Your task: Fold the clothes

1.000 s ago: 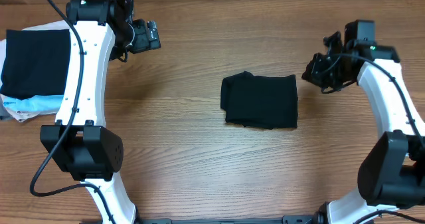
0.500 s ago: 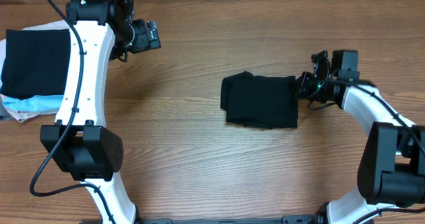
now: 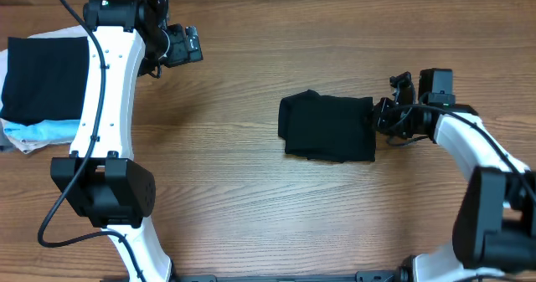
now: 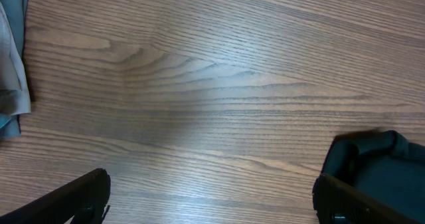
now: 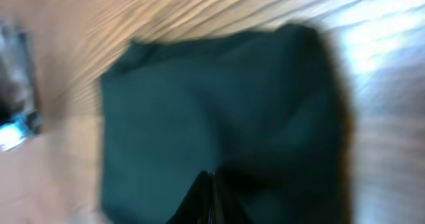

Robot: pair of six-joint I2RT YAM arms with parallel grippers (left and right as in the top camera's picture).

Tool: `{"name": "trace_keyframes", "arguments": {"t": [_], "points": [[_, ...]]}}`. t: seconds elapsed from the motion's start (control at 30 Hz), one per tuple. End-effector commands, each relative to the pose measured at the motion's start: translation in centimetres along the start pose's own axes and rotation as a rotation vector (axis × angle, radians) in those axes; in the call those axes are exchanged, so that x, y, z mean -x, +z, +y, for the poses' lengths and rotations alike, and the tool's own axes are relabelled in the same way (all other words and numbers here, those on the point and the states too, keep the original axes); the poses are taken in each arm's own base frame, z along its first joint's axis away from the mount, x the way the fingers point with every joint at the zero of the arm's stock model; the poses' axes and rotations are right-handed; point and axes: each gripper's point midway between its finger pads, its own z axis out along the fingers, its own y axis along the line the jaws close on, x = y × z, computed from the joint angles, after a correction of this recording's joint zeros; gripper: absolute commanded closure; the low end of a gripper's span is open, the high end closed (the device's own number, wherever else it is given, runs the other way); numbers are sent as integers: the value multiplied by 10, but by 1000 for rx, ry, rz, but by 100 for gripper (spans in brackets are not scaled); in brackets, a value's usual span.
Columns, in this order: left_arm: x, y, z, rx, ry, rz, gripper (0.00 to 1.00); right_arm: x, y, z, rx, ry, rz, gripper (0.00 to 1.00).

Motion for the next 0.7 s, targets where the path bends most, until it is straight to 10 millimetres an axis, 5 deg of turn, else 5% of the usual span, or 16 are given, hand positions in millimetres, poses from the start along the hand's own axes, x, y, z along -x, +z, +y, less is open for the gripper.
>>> {"name": "trace_keyframes", "arguments": {"t": [0.0, 0.17, 0.4, 0.67], "points": [[0, 1, -1, 5, 4, -2, 0, -1, -27, 47, 152, -42, -1, 96], [0, 1, -1, 5, 4, -2, 0, -32, -18, 46, 143, 7, 107, 96], [1, 1, 0, 6, 3, -2, 0, -55, 20, 37, 99, -74, 132, 96], [1, 1, 0, 5, 3, -2, 0, -73, 41, -16, -200, -44, 95, 96]]}}
